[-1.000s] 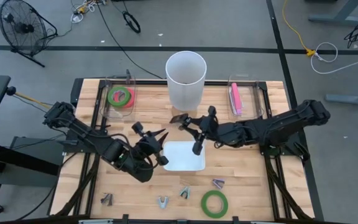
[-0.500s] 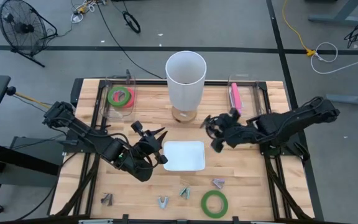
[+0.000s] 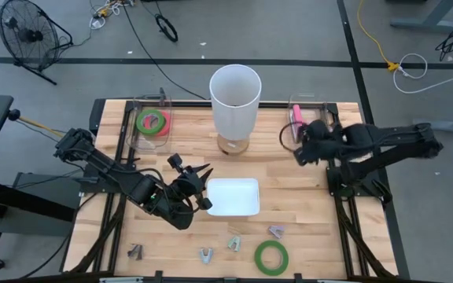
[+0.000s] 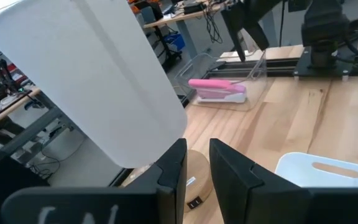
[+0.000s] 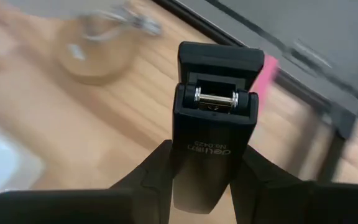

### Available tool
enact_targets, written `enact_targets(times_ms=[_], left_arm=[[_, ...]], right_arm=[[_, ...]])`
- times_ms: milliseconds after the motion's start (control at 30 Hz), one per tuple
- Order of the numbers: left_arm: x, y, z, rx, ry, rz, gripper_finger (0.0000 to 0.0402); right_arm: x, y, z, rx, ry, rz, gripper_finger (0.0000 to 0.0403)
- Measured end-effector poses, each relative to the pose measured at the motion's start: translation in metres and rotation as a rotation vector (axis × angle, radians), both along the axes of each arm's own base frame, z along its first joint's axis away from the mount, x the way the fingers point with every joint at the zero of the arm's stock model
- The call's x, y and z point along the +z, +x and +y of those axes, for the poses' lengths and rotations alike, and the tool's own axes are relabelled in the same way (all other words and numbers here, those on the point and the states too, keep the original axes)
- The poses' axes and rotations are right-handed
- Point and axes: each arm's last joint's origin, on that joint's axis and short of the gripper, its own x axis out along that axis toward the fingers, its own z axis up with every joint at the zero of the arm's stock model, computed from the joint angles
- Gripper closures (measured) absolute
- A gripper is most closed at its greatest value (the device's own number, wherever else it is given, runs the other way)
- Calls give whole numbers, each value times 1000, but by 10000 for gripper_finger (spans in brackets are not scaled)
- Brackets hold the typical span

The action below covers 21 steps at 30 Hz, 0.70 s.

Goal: Pick and place Stapler, Stapler remover, tape
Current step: Put the black stapler into the right transparent bin

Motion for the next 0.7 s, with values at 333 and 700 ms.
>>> enact_targets(times_ms=[333,700], left_arm=[[0,0,0,0,-1,0,328],[-2,1,-2,-68,-55,41,328]], right_arm=[[-3,-13,-46,-172,55,152,299],[-45,-28,-102,-246,257,232,300]])
